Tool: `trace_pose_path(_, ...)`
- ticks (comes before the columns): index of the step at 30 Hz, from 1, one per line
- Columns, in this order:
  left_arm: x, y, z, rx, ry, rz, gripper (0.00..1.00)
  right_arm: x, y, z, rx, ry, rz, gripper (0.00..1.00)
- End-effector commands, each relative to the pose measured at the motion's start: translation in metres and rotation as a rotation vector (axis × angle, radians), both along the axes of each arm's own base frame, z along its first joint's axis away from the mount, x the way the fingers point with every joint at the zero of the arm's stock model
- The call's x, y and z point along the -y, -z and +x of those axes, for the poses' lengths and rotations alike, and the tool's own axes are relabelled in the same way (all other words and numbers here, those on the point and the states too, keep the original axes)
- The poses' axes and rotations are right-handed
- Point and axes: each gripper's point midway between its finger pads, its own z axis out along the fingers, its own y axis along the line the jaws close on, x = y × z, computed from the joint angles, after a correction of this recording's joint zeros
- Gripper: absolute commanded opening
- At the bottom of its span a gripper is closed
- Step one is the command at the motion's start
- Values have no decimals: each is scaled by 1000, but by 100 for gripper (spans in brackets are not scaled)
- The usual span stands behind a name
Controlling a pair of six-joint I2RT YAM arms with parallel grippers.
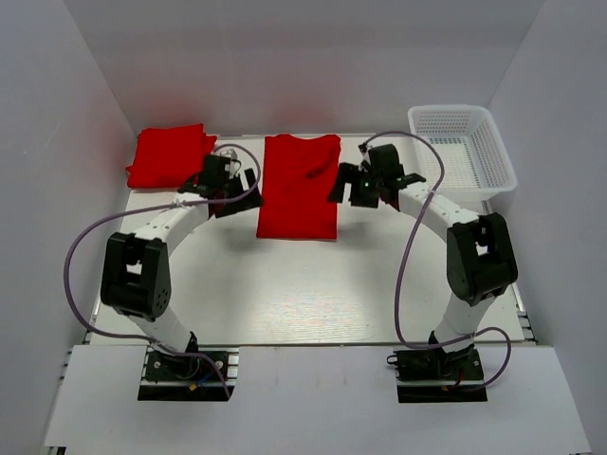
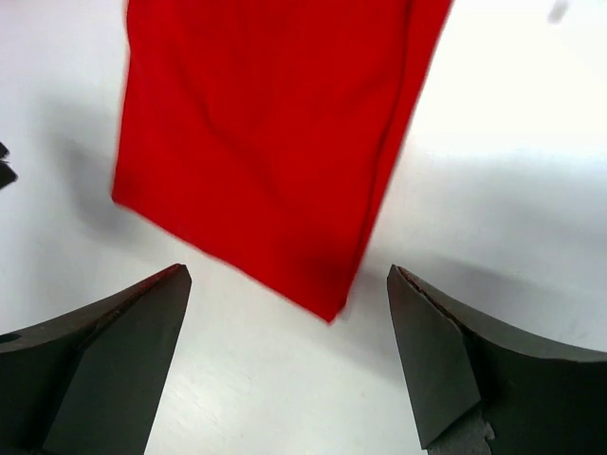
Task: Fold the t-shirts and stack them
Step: Grab one side of the 2/3 rectangular tshirt with both arms
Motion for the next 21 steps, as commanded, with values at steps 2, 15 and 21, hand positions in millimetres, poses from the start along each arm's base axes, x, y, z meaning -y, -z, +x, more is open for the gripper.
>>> trace_pose_path(2, 6, 10, -32, 6, 65, -25, 100, -6, 25, -36, -21, -62, -16, 90)
trace_pose_path(15, 23, 69, -45, -38, 168, -39, 81, -23, 92, -56, -172, -94, -17, 90)
trace_pose_path(21, 31, 88, -59, -46, 209, -73, 63, -22, 102, -58, -203, -76, -18, 80)
